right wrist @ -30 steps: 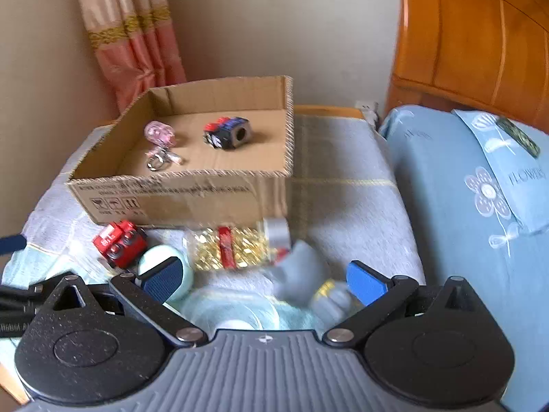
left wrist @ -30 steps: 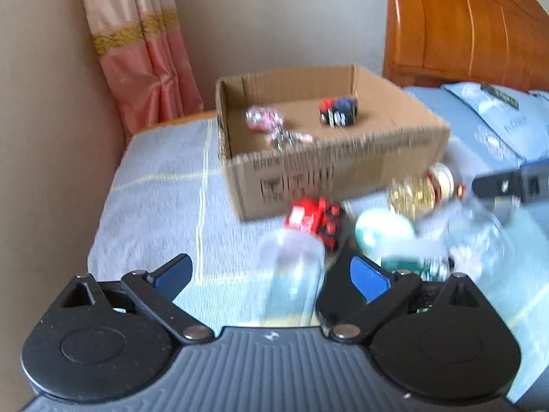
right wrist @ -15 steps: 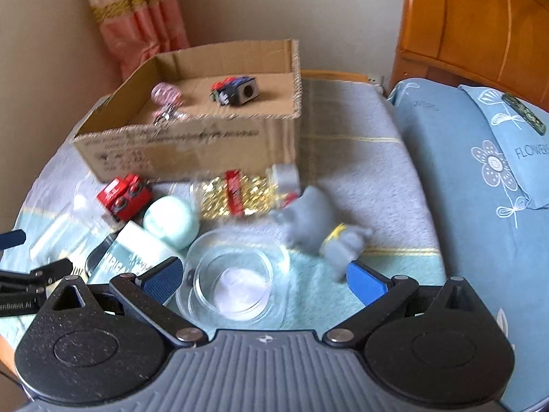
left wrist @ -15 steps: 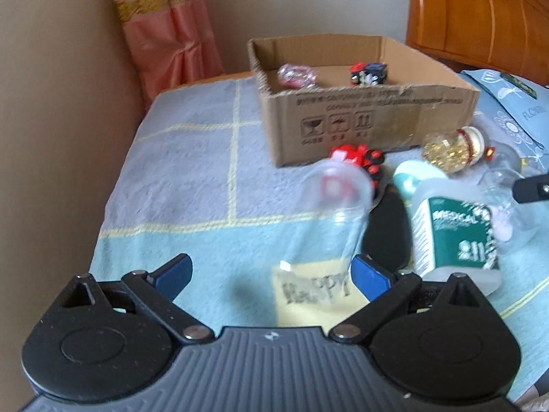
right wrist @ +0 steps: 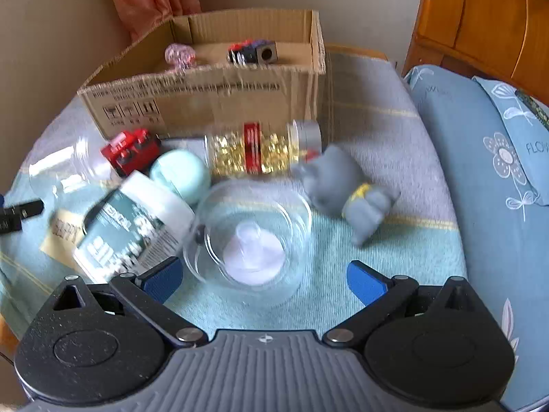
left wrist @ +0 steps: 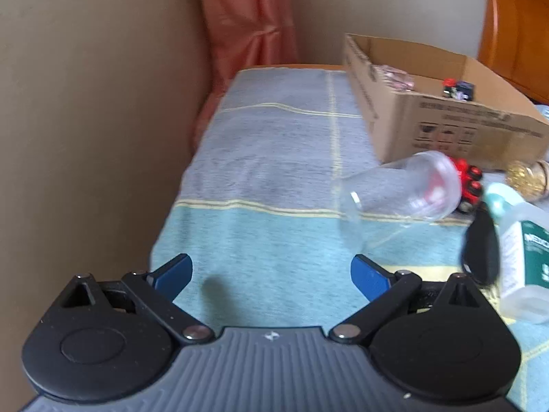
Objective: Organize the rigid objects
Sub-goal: 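Withdraw both tools from the box back toward the remaining items, then move the left tool to the clear plastic tube while the right tool approaches the clear round container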
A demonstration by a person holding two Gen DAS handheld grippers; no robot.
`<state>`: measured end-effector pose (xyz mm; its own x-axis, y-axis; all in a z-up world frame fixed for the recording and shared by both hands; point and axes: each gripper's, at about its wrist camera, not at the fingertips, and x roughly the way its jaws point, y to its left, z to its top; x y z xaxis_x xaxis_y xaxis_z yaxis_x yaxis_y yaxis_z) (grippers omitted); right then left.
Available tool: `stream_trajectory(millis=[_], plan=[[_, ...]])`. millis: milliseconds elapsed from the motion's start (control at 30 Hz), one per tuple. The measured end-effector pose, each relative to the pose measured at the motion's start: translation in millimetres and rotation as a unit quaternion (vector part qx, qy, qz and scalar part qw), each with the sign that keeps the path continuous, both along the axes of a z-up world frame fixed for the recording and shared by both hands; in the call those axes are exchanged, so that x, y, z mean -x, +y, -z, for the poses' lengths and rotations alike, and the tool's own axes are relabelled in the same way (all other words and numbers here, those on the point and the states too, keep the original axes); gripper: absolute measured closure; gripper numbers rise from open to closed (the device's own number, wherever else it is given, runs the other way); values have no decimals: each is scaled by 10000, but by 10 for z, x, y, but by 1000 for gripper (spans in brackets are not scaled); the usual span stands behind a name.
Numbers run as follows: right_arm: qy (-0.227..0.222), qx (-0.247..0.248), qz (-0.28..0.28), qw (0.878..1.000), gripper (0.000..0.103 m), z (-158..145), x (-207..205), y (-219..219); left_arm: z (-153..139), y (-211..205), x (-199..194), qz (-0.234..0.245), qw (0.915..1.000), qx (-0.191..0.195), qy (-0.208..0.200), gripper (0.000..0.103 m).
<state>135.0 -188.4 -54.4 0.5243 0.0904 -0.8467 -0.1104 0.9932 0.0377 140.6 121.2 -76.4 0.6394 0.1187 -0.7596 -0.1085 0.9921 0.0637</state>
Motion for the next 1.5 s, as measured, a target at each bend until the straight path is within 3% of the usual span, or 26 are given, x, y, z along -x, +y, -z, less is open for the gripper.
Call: stream_trajectory(millis=[133,300,533,967,1067,1300,1500], plan=[[81,26,38,10000,0,114,20,-60,17,18,-12,-50,9999,63,59,4],[24,286,-53,9996,0,206,52,-38,-70,-135,17,314,9990,312,28,4],[-103,248,-156,9995,0,217,60,-64,-184,-425,-146,725,9945,755,-28,4],[-390,208,-415,9982,0,229,100,-86,-67,-674,-516,159,9980,603,-119,4],[-447,198,-456,9978,0,232,114,-96,-75,-652,-520,54,9976,666,-172,3],[-626,171,-578,9962,0,239,157,-123,-111,-490,-376,-58,9990,384,-242,3],[-764,129,-765,9940,0,251,135,-95,-65,-417,-315,96,9985,429,-322,2]])
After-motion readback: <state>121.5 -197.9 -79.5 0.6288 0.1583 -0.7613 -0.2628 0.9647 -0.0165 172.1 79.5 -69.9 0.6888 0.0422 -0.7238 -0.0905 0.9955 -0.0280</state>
